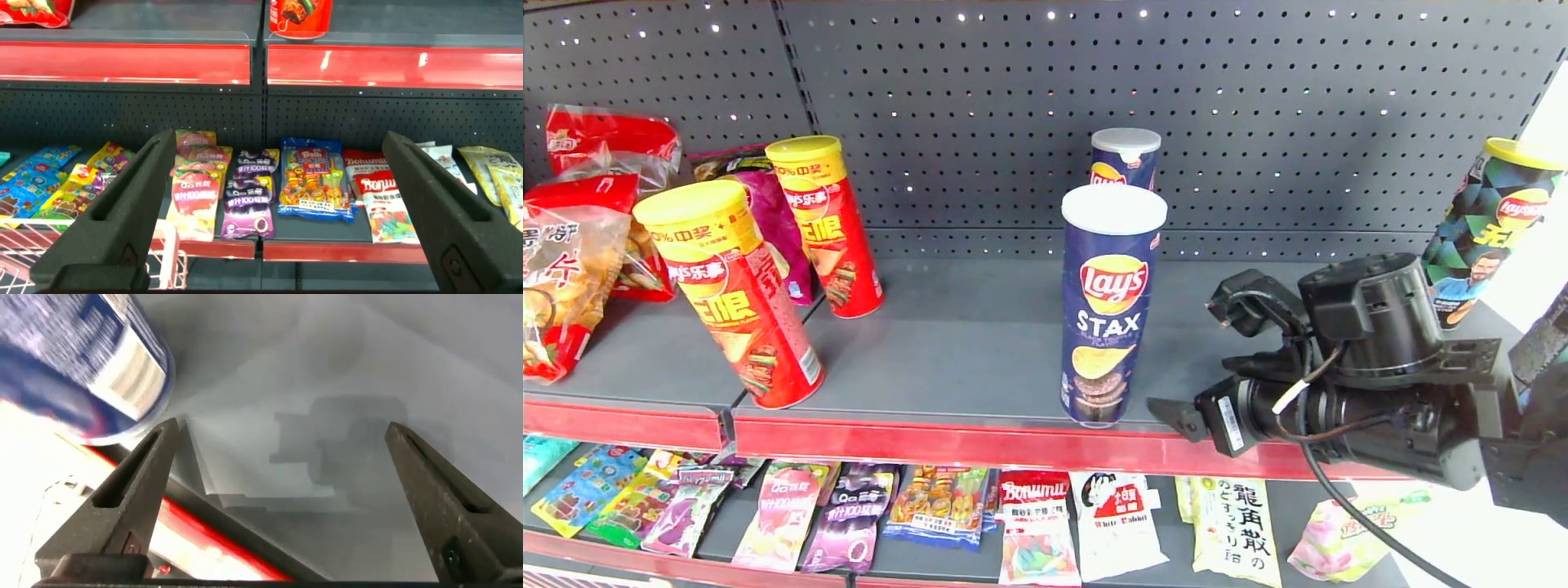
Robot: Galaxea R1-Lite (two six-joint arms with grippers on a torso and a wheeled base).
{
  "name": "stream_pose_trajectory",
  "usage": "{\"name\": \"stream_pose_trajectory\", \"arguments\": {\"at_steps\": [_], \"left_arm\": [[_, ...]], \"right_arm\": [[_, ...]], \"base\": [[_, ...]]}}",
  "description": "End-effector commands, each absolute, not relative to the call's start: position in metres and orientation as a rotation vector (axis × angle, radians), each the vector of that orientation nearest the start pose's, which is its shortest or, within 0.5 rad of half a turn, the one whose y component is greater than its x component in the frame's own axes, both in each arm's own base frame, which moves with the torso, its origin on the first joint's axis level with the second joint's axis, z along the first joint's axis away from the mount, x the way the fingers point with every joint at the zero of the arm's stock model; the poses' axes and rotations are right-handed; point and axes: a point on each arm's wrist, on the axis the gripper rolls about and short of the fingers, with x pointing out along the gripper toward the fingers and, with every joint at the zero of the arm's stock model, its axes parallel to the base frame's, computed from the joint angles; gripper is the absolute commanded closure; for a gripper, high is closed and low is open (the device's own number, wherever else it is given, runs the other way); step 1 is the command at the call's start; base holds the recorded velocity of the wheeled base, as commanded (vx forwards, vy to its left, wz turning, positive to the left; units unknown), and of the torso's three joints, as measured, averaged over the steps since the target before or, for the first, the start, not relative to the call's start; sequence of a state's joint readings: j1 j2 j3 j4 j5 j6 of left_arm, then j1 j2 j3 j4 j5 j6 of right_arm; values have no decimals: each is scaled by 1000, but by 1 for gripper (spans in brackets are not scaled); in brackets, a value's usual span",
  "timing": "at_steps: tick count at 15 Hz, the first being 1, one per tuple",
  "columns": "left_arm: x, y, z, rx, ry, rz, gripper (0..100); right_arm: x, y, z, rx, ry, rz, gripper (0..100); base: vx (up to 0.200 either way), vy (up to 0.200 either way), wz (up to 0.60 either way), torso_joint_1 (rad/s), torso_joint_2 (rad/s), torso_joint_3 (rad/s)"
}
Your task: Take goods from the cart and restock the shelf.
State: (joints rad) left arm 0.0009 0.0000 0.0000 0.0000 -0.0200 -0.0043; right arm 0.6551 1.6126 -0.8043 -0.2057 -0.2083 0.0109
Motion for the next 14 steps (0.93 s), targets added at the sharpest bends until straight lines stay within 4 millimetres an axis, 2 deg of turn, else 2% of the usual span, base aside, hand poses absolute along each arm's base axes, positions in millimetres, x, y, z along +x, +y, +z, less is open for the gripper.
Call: {"name": "stream_pose_trajectory", "arguments": {"at_steps": [1, 2, 4, 6, 10, 11, 14], "left_arm": [[-23, 0, 75, -5, 0, -18, 0], [-23, 0, 75, -5, 0, -18, 0], [-23, 0, 75, -5, 0, -18, 0], [-23, 0, 75, -5, 0, -18, 0], [-23, 0, 75, -5, 0, -18, 0], [-23, 0, 75, -5, 0, -18, 0], [-23, 0, 75, -5, 0, -18, 0]], "right_arm": [[203, 141, 180, -217, 513, 405, 0], [197, 136, 185, -210, 495, 404, 0], [171, 115, 191, -229, 447, 414, 0], [133, 83, 188, -248, 389, 439, 0], [84, 44, 183, -205, 257, 499, 0], [73, 37, 181, -193, 224, 518, 0], [29, 14, 148, -153, 115, 528, 0]], "base": [[0, 0, 0, 0, 0, 0], [0, 0, 0, 0, 0, 0], [0, 0, 0, 0, 0, 0], [0, 0, 0, 0, 0, 0], [0, 0, 0, 0, 0, 0], [0, 0, 0, 0, 0, 0], [0, 0, 0, 0, 0, 0]]}}
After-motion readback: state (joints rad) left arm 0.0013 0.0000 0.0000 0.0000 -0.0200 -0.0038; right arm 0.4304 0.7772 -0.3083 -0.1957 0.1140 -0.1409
